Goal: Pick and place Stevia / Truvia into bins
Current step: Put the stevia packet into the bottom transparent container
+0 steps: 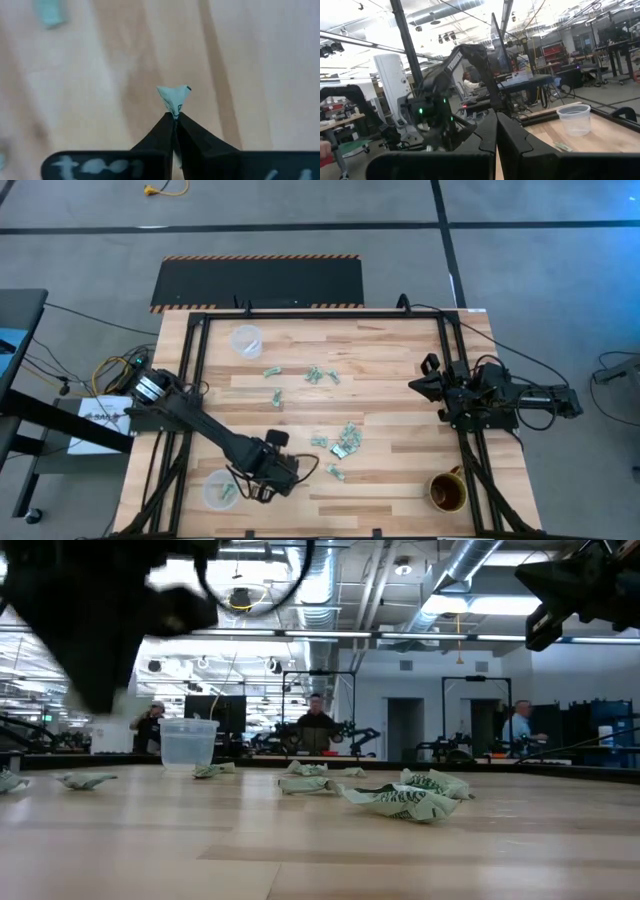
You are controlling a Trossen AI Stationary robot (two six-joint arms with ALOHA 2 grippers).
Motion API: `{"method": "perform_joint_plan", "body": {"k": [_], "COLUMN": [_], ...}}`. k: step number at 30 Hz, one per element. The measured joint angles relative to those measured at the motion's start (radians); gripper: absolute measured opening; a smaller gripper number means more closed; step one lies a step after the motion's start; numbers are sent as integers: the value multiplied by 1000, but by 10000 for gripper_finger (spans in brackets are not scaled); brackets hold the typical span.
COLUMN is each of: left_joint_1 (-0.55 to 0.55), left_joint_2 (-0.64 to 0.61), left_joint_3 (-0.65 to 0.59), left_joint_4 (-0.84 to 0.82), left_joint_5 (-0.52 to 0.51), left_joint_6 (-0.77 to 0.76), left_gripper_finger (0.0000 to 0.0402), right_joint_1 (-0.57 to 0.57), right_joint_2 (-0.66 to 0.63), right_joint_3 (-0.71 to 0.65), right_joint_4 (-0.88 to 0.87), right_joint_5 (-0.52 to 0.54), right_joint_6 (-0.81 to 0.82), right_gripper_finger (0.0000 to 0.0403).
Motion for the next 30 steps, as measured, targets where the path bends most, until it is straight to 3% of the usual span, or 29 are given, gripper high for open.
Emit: {"method": "perform_joint_plan", "body": {"k": [10, 16, 30], "left_joint_1": [-86, -195, -417], "left_joint_2": [-239, -369, -350], "left_joint_3": [30, 8, 8], "left_joint_4": [-222, -263, -312], "left_joint_5": [-183, -194, -167], "left_joint_6": [-234, -436, -789], "left_gripper_finger": [0, 0, 0], "right_joint_1": [0, 0, 0], "right_joint_2": [0, 0, 0], "right_joint_3": [0, 0, 0], "right_joint_4": [0, 0, -1], "right_joint_5": [0, 0, 0], "right_joint_6": [0, 0, 0], "right_gripper_finger": [0, 0, 0]}}
